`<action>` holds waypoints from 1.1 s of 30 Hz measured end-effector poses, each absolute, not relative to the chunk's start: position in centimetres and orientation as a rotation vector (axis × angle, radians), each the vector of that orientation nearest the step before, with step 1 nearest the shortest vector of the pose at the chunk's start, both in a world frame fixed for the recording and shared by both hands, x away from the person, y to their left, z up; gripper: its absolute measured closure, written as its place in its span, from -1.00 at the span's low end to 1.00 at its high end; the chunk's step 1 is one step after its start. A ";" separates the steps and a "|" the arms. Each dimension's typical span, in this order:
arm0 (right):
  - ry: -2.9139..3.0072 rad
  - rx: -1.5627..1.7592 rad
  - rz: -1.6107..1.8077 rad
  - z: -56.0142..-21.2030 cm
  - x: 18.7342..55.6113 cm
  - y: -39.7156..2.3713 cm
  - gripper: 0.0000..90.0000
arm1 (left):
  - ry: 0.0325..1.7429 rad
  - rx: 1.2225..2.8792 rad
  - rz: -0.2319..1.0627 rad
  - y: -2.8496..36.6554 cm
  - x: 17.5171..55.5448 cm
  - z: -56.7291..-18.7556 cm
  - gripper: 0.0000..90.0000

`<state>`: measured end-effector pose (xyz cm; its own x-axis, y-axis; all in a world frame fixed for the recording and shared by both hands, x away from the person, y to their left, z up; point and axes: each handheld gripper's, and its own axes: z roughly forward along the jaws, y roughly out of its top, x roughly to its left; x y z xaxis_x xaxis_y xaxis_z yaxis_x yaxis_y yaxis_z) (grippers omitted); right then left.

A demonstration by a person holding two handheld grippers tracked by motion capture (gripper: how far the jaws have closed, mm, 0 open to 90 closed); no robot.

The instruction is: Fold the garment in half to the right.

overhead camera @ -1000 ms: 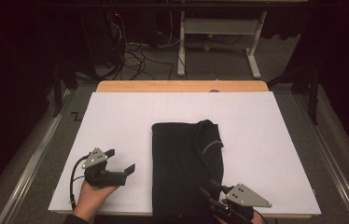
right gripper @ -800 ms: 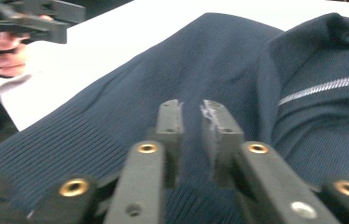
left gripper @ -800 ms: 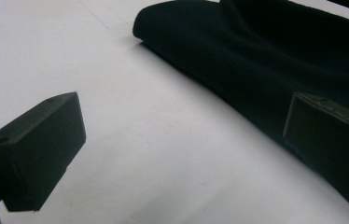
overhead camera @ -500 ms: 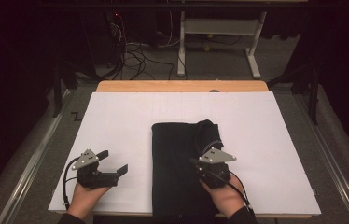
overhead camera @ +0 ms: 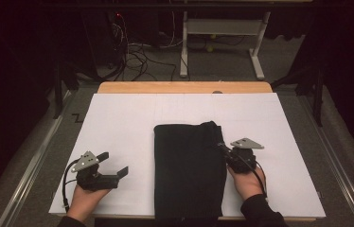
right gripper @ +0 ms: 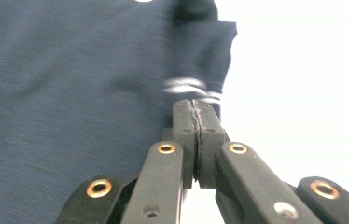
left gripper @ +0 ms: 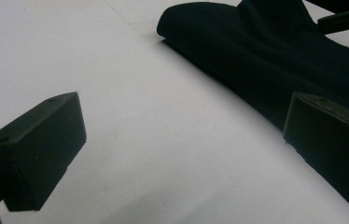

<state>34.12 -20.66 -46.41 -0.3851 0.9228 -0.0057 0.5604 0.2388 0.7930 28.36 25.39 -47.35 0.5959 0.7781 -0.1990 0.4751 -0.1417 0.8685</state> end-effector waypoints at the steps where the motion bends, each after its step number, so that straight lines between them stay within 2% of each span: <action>1: 2.023 1.360 0.999 -46.5 34.0 -21.3 0.99 | 1.021 1.791 0.366 25.4 28.4 -47.3 -1.00; 13: 1.872 1.370 1.140 -46.2 30.3 -28.6 0.97 | 1.038 1.767 0.397 26.2 28.7 -47.4 -1.00; 15: 1.861 1.352 1.189 -46.1 29.3 -29.5 0.89 | 1.043 1.758 0.397 26.3 28.7 -47.4 -1.00; 16: 1.860 1.335 1.216 -46.0 28.8 -29.9 0.81 | 1.045 1.752 0.398 26.3 28.7 -47.4 -1.00; 20: 1.846 1.286 1.366 -45.8 27.1 -30.6 0.13 | 1.034 1.752 0.409 26.0 28.6 -47.2 -1.00; 27: 1.825 1.202 1.415 -45.5 26.5 -30.1 -0.63 | 1.003 1.775 0.416 25.5 28.6 -47.1 -1.00; 29: 1.808 1.194 1.407 -45.4 26.4 -29.8 -0.76 | 0.993 1.782 0.413 25.4 28.5 -47.1 -1.00; 31: 1.791 1.188 1.404 -45.3 26.4 -29.5 -1.00 | 0.984 1.784 0.411 25.4 28.5 -47.1 -1.00; 33: 1.784 1.185 1.404 -45.2 26.2 -29.3 -1.00 | 0.984 1.781 0.415 25.4 28.4 -47.0 -1.00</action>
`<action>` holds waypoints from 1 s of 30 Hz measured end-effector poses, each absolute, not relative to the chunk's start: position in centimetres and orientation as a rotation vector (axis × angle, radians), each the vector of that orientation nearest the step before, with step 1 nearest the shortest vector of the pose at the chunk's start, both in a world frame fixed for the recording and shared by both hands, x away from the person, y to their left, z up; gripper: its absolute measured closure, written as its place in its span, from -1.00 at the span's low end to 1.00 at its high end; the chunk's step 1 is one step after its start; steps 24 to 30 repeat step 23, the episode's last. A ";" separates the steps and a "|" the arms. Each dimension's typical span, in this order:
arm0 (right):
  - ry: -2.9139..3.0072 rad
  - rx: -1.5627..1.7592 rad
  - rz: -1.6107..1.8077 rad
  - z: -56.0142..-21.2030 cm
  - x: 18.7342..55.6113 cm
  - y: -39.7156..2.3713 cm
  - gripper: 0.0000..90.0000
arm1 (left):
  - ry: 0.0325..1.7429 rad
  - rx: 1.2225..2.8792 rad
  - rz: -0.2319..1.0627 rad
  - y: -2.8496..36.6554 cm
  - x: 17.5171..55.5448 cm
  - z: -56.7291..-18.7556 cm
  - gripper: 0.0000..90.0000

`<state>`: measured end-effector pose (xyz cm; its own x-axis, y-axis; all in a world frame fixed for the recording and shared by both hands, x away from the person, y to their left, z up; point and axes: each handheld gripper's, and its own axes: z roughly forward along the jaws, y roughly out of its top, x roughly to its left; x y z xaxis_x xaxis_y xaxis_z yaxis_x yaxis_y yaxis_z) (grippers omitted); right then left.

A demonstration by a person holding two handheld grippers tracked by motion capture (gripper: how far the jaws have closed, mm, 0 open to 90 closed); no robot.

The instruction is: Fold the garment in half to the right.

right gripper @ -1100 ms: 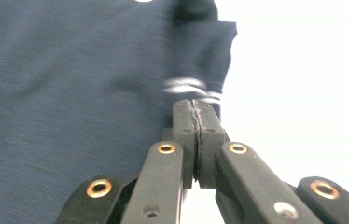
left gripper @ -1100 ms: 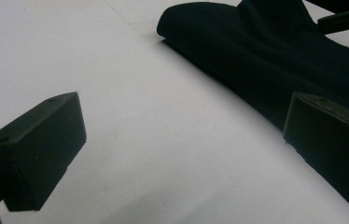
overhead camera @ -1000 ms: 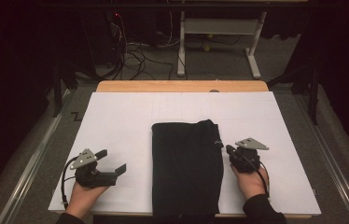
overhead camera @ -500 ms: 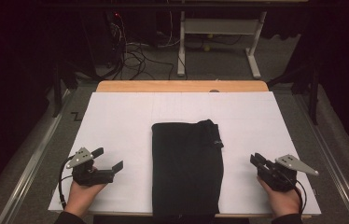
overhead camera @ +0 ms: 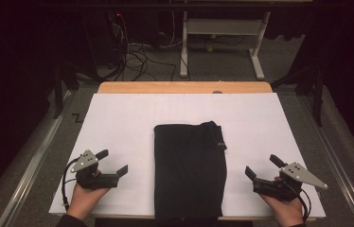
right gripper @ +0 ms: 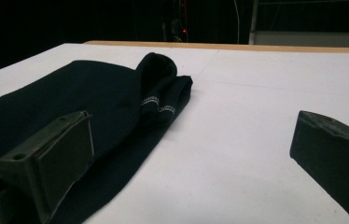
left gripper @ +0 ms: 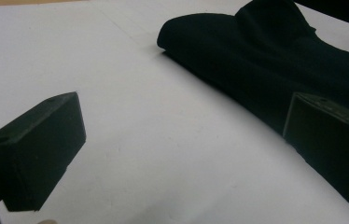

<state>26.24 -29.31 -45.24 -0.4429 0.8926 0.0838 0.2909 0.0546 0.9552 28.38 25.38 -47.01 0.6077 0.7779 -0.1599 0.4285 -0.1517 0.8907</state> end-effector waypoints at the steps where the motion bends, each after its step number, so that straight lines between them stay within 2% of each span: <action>1: 1.782 1.182 1.403 -45.1 26.1 -29.3 -1.00 | 0.984 1.780 0.415 25.4 28.3 -47.0 -1.00; 7: 1.766 1.151 1.376 -44.8 25.4 -29.7 -1.00 | 0.975 1.775 0.425 25.5 28.2 -46.8 -1.00; 30: 1.823 1.163 1.321 -45.9 26.2 -29.4 -1.00 | 0.994 1.796 0.435 25.7 28.3 -47.1 -1.00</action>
